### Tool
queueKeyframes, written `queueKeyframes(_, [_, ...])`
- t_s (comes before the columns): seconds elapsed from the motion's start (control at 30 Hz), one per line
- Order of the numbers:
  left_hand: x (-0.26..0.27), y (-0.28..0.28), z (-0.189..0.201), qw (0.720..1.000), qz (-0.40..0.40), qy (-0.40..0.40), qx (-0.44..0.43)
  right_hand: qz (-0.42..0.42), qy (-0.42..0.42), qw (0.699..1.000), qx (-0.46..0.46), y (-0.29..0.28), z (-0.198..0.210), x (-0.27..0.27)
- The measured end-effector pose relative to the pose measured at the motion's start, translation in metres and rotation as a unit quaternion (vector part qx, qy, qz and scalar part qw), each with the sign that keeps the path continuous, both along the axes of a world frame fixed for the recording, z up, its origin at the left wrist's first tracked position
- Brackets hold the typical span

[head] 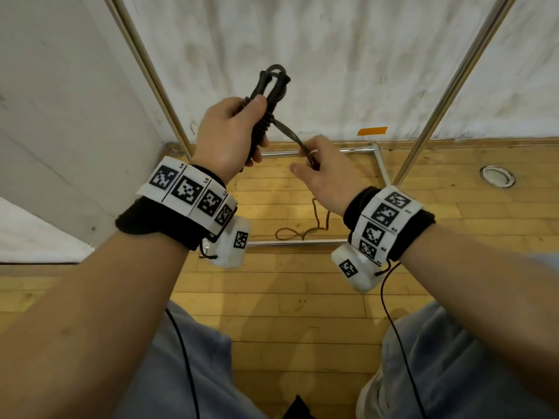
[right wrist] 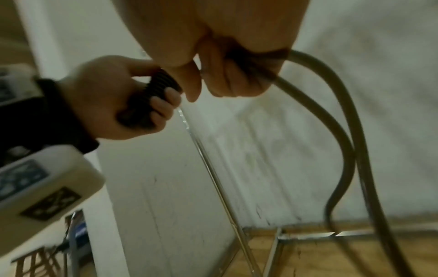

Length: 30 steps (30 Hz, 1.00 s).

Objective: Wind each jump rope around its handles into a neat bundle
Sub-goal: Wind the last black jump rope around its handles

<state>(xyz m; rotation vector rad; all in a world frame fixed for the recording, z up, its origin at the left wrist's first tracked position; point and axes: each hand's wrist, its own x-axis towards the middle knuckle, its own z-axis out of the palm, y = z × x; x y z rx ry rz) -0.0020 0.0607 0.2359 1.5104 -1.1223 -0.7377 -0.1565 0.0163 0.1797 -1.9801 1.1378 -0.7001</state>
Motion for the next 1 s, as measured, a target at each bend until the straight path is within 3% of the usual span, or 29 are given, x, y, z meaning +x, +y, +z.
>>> queueKeyframes(0.1, [0.004, -0.004, -0.005, 0.998, 0.047, -0.028, 0.006, 0.025, 0.012, 0.996, -0.089, 0.005, 0.006, 0.001])
queueKeyframes(0.23, [0.004, -0.005, -0.009, 0.996, 0.064, -0.066, 0.009, 0.019, 0.039, 0.996, -0.083, -0.001, 0.008, -0.002])
queueKeyframes(0.33, [0.003, -0.006, -0.011, 0.995, 0.052, -0.079, 0.010, 0.009, 0.027, 1.000, 0.007, -0.010, 0.005, -0.006])
queueKeyframes(0.4, [0.003, -0.006, -0.011, 0.997, 0.033, -0.070, 0.006, -0.010, -0.044, 0.996, 0.081, -0.016, 0.004, -0.009])
queueKeyframes(0.5, [0.003, -0.006, -0.011, 0.997, 0.011, -0.070, 0.007, -0.054, -0.151, 0.976, 0.144, -0.022, 0.008, -0.016])
queueKeyframes(0.6, [0.006, -0.007, -0.012, 0.996, 0.008, -0.087, 0.012, -0.011, -0.212, 0.944, 0.253, -0.021, 0.013, -0.018])
queueKeyframes(0.67, [0.009, -0.007, -0.012, 0.995, 0.008, -0.097, 0.009, 0.041, -0.151, 0.954, 0.256, -0.016, 0.014, -0.016])
queueKeyframes(0.73, [0.010, -0.007, -0.012, 0.994, 0.000, -0.105, 0.007, 0.084, 0.015, 0.985, 0.150, -0.010, 0.016, -0.015])
queueKeyframes(0.8, [0.009, -0.005, -0.013, 0.994, -0.015, -0.105, 0.008, 0.080, 0.149, 0.983, 0.076, -0.008, 0.017, -0.015])
queueKeyframes(0.87, [0.007, -0.005, -0.015, 0.994, -0.022, -0.106, 0.007, 0.042, 0.165, 0.981, 0.088, -0.011, 0.018, -0.016])
queueKeyframes(1.0, [0.013, -0.005, -0.014, 0.994, 0.014, -0.109, 0.000, 0.059, 0.072, 0.996, 0.013, -0.011, 0.023, -0.015])
